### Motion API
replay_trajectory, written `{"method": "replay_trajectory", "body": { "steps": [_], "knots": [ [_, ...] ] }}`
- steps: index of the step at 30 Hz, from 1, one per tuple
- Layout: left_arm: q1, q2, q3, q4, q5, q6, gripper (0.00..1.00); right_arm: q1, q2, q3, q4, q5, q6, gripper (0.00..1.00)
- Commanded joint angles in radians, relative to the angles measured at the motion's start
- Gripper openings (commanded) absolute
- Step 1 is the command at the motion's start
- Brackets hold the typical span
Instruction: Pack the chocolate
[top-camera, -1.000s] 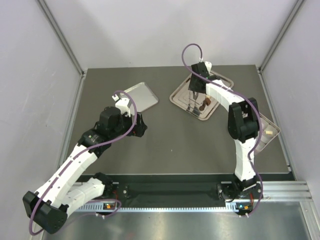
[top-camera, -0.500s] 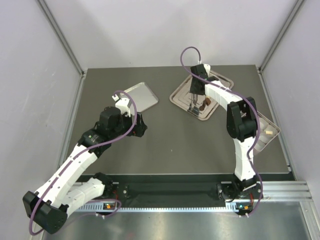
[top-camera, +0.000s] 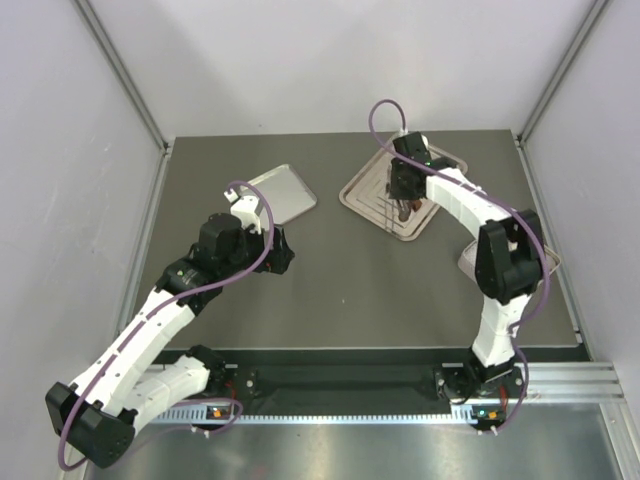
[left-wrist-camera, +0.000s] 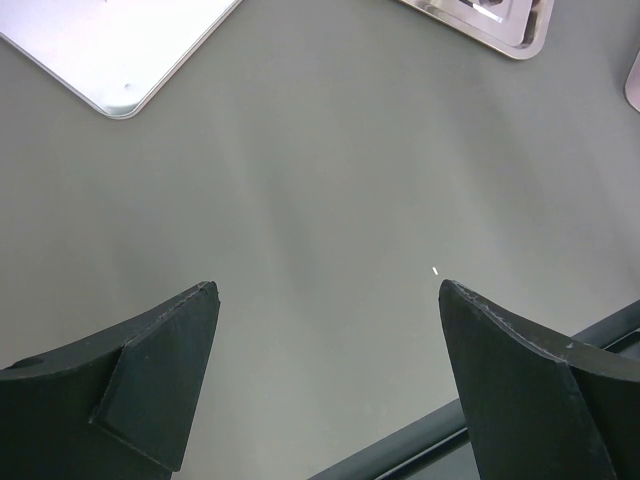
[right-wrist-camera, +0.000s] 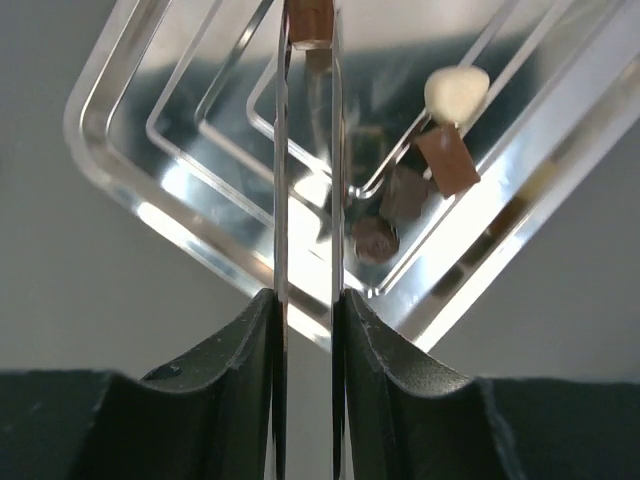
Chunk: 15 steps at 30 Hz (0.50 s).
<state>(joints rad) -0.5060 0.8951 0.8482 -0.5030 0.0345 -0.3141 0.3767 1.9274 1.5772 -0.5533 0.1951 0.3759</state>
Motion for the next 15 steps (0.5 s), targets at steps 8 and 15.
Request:
{"method": "replay_trajectory", "body": {
  "steps": [8, 15],
  "knots": [
    [-0.005, -0.007, 0.018, 0.003, -0.002, 0.010, 0.96, -0.053, -0.346, -0.227, -0.100, -0.120, 0.011, 0.27],
    [-0.005, -0.007, 0.017, 0.007, 0.011, 0.007, 0.96, -0.195, -0.617, -0.391, -0.203, -0.117, 0.041, 0.28]
  ]
}}
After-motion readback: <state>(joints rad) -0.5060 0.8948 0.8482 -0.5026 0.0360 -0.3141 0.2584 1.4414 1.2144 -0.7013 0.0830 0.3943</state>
